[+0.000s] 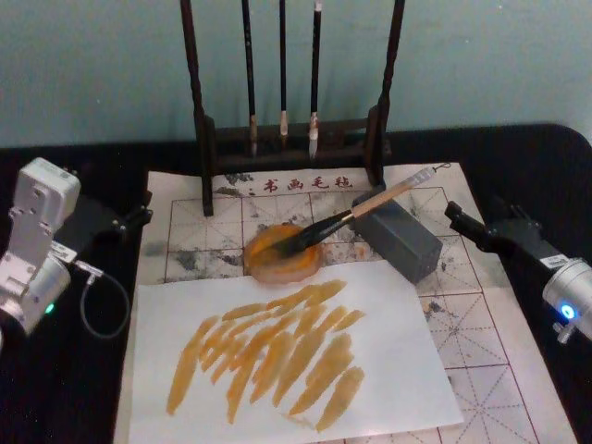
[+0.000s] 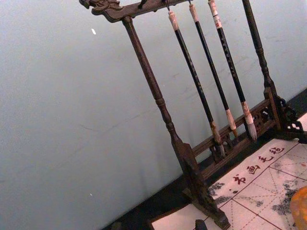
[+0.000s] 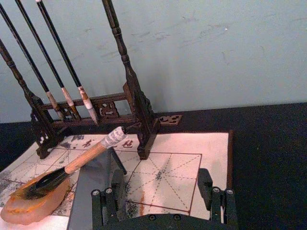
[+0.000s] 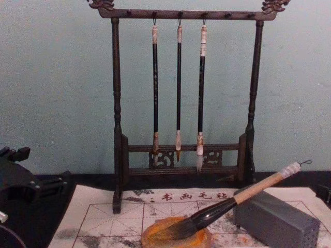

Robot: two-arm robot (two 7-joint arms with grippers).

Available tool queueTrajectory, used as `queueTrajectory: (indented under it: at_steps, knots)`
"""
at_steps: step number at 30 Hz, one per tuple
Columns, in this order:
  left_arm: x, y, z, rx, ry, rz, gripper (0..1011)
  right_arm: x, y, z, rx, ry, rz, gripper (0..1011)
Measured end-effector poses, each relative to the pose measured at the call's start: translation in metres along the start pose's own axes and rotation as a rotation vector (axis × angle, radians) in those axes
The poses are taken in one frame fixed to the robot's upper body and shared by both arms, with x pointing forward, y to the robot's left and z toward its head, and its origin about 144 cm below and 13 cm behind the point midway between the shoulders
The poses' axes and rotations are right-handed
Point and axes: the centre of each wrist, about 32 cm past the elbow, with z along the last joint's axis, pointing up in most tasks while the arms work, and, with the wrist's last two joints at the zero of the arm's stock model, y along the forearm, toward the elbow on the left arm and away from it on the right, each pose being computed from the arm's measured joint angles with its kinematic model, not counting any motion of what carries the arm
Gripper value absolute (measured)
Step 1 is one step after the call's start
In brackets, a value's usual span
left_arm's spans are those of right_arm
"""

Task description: Pick up the brush from the inkstone, write on the paper, then place the brush back to its original position.

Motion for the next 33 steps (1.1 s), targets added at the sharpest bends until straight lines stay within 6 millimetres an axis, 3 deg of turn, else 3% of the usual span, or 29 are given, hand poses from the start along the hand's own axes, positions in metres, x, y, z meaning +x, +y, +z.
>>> queueTrajectory:
  at_steps: [33]
  knots:
    - [0.0,0.0,0.0,0.0,0.0,0.0,1001,0.0001,-0.0001,0.0005,-0.003,0.002,0.001,1000]
